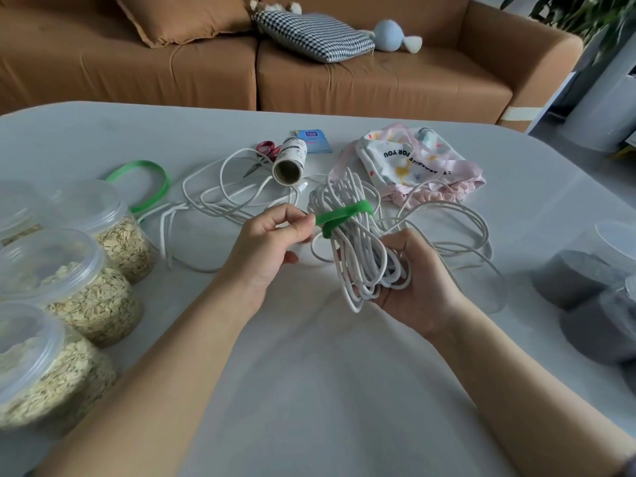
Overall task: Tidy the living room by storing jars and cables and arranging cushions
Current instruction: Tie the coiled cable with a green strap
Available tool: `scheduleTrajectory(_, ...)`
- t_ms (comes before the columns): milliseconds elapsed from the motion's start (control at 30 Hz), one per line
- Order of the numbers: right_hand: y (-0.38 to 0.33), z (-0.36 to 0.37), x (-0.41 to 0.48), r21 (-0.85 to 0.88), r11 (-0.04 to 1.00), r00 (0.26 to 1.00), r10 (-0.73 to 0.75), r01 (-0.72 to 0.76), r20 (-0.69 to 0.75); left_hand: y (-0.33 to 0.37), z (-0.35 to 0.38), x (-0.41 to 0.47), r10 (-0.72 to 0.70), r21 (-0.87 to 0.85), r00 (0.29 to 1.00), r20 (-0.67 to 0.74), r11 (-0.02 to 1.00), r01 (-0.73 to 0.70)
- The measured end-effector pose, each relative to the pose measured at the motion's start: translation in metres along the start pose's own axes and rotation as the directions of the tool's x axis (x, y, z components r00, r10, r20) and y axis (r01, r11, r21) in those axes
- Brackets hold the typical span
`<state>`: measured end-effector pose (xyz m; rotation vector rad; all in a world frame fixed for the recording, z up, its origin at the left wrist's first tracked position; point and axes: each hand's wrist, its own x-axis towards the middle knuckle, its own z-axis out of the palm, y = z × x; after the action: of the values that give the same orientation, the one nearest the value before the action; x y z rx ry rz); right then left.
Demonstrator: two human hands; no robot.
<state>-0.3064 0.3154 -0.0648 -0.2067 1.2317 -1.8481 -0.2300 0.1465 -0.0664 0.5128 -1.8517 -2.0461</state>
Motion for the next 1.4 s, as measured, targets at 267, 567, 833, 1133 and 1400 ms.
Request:
scheduleTrajectory(267, 0.001, 0.003, -0.005, 0.050, 0.999, 0.999, -0.019, 0.016, 0.051, -0.008, 0.006, 0.000, 0.090, 0.091, 0.996, -0.013, 0.992, -0.088)
scheduleTrajectory(567, -0.022, 0.004, -0.002, 0.173, 0.982, 0.994, -0.083, 0.069, 0.074, -0.023, -0.002, 0.004, 0.355, 0.583, 0.917, -0.181, 0.790, -0.191)
scheduleTrajectory(833, -0.124, -0.012, 0.085, -0.274, 0.959, 0.928, -0.162, 0.069, -0.335, -0.035, -0.001, 0.007, 0.513, 0.851, 0.854, -0.091, 0.486, -0.201)
scheduleTrajectory(1133, -0.133, -0.003, 0.158, -0.693, 0.721, 0.856, -0.342, -0.027, -0.389, -0.045, 0.001, 0.012, 0.606, 0.923, 0.796, 0.010, 0.301, -0.240)
scheduleTrajectory(1400, -0.111, 0.009, 0.137, -0.972, 0.232, 0.852, -0.502, -0.033, -0.149, -0.048, 0.002, 0.012, 0.598, 0.936, 0.801, 0.026, 0.267, -0.229)
